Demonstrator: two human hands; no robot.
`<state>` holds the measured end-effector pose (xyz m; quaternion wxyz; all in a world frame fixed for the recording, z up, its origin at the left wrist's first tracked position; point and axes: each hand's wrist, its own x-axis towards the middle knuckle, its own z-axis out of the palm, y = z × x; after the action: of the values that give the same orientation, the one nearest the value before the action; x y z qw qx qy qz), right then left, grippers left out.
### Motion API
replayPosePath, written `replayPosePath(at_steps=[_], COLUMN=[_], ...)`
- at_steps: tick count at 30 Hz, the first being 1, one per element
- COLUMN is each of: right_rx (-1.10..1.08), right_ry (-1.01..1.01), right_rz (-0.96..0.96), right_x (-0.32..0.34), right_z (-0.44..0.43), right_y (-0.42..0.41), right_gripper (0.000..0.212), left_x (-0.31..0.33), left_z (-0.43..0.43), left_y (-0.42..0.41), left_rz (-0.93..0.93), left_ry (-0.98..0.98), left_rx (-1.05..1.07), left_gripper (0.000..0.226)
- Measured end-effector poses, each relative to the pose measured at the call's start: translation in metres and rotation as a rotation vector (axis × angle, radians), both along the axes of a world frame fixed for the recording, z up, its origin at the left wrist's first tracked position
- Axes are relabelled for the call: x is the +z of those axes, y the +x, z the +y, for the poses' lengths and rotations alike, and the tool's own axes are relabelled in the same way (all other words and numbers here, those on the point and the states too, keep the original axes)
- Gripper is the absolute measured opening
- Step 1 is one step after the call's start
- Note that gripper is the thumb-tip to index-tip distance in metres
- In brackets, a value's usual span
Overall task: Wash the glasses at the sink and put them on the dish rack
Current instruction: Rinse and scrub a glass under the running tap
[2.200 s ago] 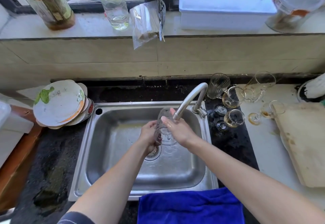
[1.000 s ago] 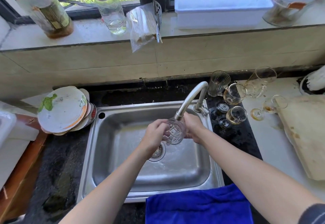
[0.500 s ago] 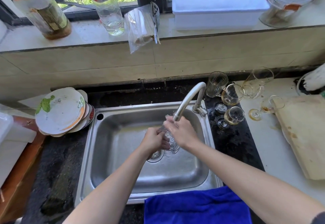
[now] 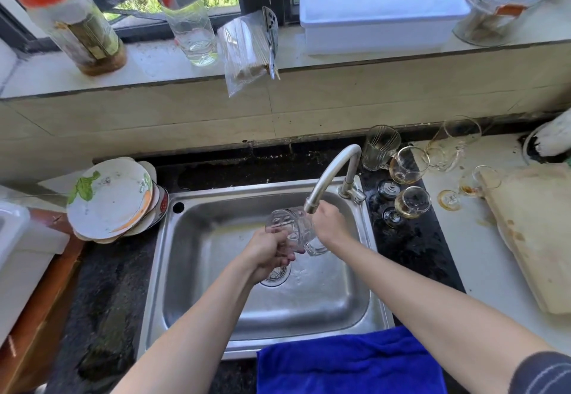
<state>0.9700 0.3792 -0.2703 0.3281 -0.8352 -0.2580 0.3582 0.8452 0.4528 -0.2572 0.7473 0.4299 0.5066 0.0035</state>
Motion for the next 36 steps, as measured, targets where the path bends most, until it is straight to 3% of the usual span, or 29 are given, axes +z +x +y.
replayPosePath(at_steps=[3,6,9,14,19,22,27,30,32,34,36], right_rx=[0.117,0.06,0.207,0.29,0.398,0.374,-0.137,-0.217,-0.208,-0.219,-0.306], right_ry=[0.199,0.131,0.107,0.122,0.221,0.216,0.232,0.146,0.116,0.098,0.119], right_rz=[-0.084,-0.099,-0.219,-0.441,-0.522,-0.365,-0.006,0.276,0.457,0.598,0.879], right_x=[0.004,0.006,0.01,0.004,0.01,0.006,0.002,0.005,0.011,0.021,0.028], right_z=[-0.003,-0.012,-0.026,-0.027,-0.029,-0.031,-0.02,-0.024,-0.025,-0.024,-0.022], right_y=[-0.019,-0.003,-0.011,-0.022,-0.005,0.005,-0.001,-0.008,-0.007,0.001,0.011], right_gripper=[0.042,0.031,0.024,0.039,0.055,0.061,0.032,0.01,0.025,0.014,0.014], left_x=[-0.006,-0.011,-0.016,-0.012,-0.009,-0.011,-0.019,-0.021,-0.02,-0.018,-0.015], left_z=[0.003,0.008,0.009,0.012,0.016,0.009,-0.001,0.001,0.004,0.006,0.008], left_y=[-0.001,0.001,0.006,0.014,0.009,0.008,-0.004,-0.018,-0.023,-0.023,-0.022], left_rz=[-0.008,-0.015,0.012,0.055,-0.03,-0.084,-0.148,-0.128,-0.118,-0.125,-0.12], left_ry=[-0.049,-0.07,-0.034,0.099,-0.104,-0.243,-0.373,-0.226,-0.126,-0.059,0.005], left_rx=[0.05,0.111,0.171,0.187,0.189,0.182,0.19,0.133,0.083,0.035,0.01], left_gripper=[0.013,0.01,0.006,0.016,0.017,0.017,0.021,0.021,0.017,0.014,0.009])
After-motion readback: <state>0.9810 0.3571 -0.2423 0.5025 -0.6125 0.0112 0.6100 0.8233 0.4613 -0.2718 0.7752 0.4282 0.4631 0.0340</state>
